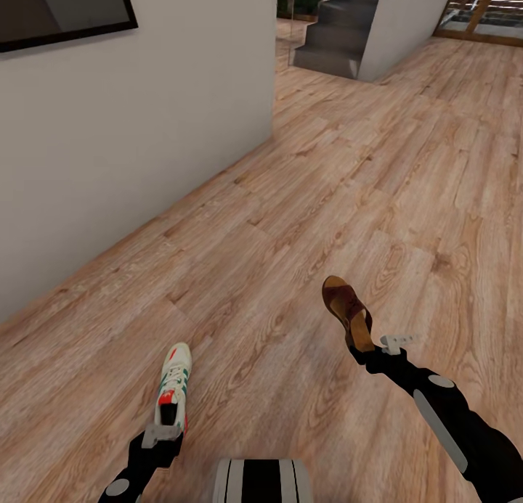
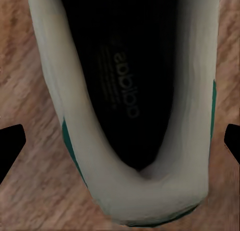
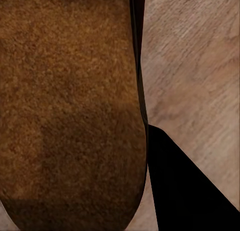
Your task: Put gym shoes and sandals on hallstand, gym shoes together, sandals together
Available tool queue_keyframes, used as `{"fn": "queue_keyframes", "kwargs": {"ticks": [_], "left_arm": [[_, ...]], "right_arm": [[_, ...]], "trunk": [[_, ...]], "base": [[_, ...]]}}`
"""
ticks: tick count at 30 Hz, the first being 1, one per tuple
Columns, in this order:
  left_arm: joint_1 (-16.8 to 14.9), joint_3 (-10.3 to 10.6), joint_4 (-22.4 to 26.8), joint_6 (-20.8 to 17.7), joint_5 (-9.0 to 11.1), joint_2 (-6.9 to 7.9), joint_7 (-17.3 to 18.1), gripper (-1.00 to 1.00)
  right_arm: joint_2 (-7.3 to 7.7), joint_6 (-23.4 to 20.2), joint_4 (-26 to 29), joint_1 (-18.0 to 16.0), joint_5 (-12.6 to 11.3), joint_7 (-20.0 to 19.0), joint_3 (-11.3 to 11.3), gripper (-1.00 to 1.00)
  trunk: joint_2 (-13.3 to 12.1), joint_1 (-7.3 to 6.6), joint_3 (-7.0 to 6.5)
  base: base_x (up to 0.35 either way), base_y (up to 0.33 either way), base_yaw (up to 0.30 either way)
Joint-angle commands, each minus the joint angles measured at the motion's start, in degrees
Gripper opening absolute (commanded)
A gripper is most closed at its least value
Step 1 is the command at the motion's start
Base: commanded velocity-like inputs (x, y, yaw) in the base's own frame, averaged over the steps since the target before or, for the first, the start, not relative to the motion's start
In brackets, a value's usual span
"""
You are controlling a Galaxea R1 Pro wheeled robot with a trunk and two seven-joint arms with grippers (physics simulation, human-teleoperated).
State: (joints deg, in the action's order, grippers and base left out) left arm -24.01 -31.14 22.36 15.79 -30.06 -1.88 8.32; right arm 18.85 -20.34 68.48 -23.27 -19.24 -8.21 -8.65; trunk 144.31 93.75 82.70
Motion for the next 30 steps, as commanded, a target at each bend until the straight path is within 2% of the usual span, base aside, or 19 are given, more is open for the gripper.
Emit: {"fn": "queue_keyframes", "kwargs": {"ticks": [1, 18, 19, 30], "left_arm": [[-0.04, -0.49, 0.05, 0.17, -0.35, -0.06, 0.40, 1.00], [-0.07, -0.64, 0.12, 0.13, -0.27, 0.01, 0.38, 1.00], [-0.07, -0.64, 0.16, 0.13, -0.25, -0.02, 0.38, -1.00], [0.01, -0.67, 0.15, 0.21, -0.17, 0.03, 0.36, -1.00]], "right_arm": [[0.05, -0.32, 0.06, -0.02, -0.52, 0.04, -0.05, -1.00], [0.05, -0.32, 0.06, -0.02, -0.49, 0.04, -0.05, -1.00], [0.05, -0.32, 0.07, -0.02, -0.51, 0.04, -0.05, -1.00], [0.05, -0.32, 0.06, -0.02, -0.50, 0.04, -0.05, -1.00]], "trunk": [[0.01, 0.01, 0.04], [0.01, 0.01, 0.04], [0.01, 0.01, 0.04], [0.01, 0.01, 0.04]], "base": [[0.126, 0.000, 0.000], [0.021, 0.000, 0.000], [0.000, 0.000, 0.000], [0.000, 0.000, 0.000]]}}
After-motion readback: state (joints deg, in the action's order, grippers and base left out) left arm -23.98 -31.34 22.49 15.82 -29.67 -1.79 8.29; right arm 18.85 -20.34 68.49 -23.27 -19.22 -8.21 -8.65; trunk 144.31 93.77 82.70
